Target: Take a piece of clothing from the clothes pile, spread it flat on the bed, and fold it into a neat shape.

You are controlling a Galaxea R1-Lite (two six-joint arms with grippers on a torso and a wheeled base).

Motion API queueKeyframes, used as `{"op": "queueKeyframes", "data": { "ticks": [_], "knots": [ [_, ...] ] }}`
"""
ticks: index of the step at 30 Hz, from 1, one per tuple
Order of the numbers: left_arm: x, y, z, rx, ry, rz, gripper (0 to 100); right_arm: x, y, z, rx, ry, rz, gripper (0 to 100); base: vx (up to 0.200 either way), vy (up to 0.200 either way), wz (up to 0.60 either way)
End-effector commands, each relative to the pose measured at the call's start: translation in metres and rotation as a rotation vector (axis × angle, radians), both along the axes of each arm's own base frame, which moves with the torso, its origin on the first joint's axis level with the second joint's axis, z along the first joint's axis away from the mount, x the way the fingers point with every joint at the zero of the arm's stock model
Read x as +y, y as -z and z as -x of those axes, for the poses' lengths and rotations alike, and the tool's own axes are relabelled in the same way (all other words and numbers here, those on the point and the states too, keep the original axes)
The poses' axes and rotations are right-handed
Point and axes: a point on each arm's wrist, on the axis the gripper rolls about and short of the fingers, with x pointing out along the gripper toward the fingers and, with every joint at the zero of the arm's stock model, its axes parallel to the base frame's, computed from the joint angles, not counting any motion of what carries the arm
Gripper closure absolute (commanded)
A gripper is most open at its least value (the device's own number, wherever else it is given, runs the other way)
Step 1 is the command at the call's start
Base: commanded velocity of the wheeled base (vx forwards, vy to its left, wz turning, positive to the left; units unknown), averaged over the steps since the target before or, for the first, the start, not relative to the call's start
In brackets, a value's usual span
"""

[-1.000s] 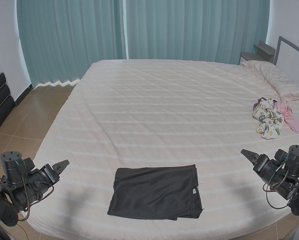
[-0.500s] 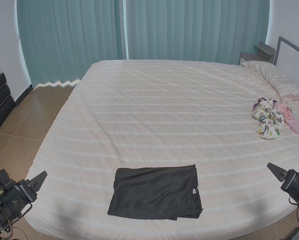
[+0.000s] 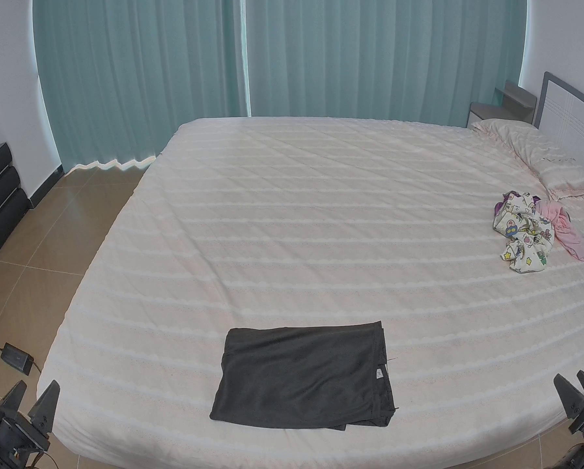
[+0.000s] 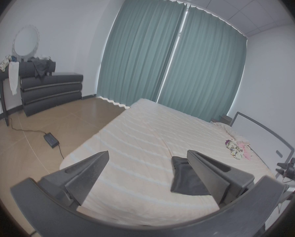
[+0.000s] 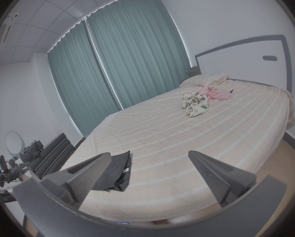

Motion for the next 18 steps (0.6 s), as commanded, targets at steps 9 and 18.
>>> {"op": "queueKeyframes", "data": {
  "ticks": [9,18],
  "knots": [
    [0.0017,0.0188,0.0343,-0.219,-0.098,-0.202,0,0.0001,0.0126,0.0306,-0.269,0.094,0.272,0,0.0,0.0,0.0],
    [0.0017,0.0185,0.0343,-0.221,-0.098,-0.208,0,-0.0002,0.0126,0.0307,-0.264,0.095,0.429,0,0.0,0.0,0.0]
  ]
}}
